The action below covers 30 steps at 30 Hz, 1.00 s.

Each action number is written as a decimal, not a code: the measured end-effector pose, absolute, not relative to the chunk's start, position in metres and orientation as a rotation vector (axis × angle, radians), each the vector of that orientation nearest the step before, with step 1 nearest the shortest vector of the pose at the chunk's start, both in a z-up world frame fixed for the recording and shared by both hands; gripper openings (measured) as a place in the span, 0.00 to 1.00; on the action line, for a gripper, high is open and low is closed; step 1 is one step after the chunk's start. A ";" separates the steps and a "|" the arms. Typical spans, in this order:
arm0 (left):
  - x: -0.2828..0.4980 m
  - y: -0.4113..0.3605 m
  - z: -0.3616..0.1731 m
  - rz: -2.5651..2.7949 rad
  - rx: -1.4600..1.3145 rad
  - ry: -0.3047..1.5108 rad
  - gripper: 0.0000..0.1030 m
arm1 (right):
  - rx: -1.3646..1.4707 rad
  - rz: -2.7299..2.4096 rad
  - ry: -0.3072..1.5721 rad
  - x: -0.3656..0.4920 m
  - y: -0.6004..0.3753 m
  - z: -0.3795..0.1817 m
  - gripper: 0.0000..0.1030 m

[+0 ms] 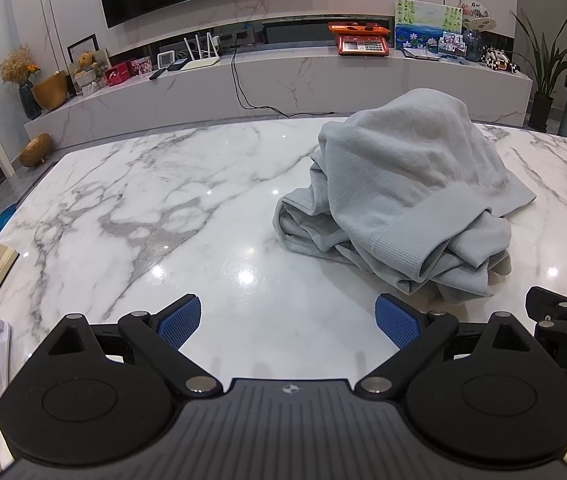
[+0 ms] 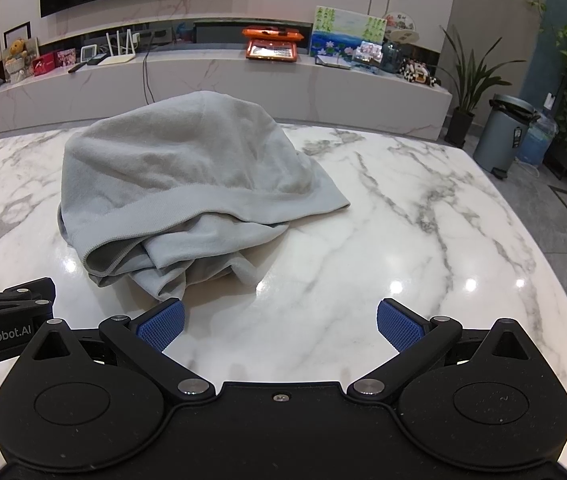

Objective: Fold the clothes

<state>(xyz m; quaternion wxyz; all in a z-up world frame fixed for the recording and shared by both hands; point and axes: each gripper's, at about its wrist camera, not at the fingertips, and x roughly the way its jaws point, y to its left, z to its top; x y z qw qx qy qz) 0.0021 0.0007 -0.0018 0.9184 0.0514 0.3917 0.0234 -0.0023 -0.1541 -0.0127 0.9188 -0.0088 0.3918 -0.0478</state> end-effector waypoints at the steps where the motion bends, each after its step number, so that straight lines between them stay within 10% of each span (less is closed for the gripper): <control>1: 0.002 0.001 -0.002 0.048 0.106 0.806 0.92 | -0.018 -0.098 0.806 -0.002 -0.154 -0.013 0.99; 19: 0.007 0.010 -0.008 0.050 0.101 0.828 0.92 | -0.006 -0.099 0.816 0.005 -0.161 -0.019 0.99; 30: 0.029 0.030 -0.022 0.081 0.126 0.844 0.80 | -0.014 0.066 0.720 0.011 -0.148 -0.015 0.79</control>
